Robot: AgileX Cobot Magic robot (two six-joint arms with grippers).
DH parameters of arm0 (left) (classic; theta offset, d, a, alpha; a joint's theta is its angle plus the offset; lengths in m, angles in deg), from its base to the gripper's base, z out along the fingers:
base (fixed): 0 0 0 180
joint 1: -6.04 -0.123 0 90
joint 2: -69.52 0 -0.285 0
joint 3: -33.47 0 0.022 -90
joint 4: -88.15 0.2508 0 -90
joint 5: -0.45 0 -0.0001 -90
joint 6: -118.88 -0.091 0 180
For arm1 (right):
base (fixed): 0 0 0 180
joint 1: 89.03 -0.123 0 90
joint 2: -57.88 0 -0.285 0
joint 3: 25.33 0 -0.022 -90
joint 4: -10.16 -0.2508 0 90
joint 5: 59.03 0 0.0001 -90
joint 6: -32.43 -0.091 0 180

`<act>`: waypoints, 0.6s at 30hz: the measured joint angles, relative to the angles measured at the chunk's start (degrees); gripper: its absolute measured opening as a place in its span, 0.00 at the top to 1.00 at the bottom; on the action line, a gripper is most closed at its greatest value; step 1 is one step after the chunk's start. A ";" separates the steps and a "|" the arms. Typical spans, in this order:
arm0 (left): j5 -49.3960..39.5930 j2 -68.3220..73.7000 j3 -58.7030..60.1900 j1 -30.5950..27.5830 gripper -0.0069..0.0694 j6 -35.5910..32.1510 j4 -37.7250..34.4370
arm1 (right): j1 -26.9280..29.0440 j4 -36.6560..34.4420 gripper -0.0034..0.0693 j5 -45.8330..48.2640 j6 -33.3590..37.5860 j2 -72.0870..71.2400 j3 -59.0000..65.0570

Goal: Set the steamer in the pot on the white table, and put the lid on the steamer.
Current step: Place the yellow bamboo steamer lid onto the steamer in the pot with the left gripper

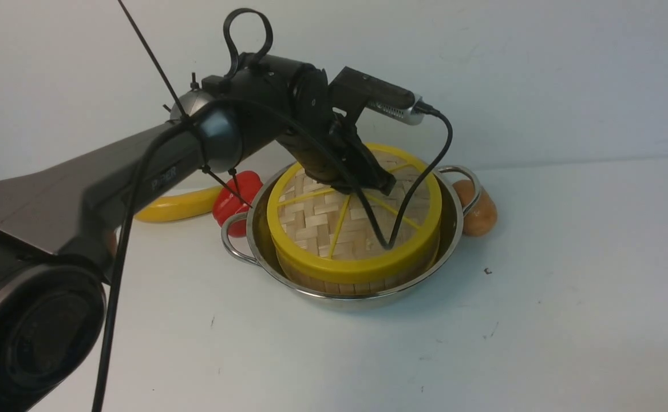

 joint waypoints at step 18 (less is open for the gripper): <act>0.05 -0.04 0.00 -0.11 0.59 -0.22 0.31 | 0.00 0.00 0.61 0.00 0.00 0.00 0.00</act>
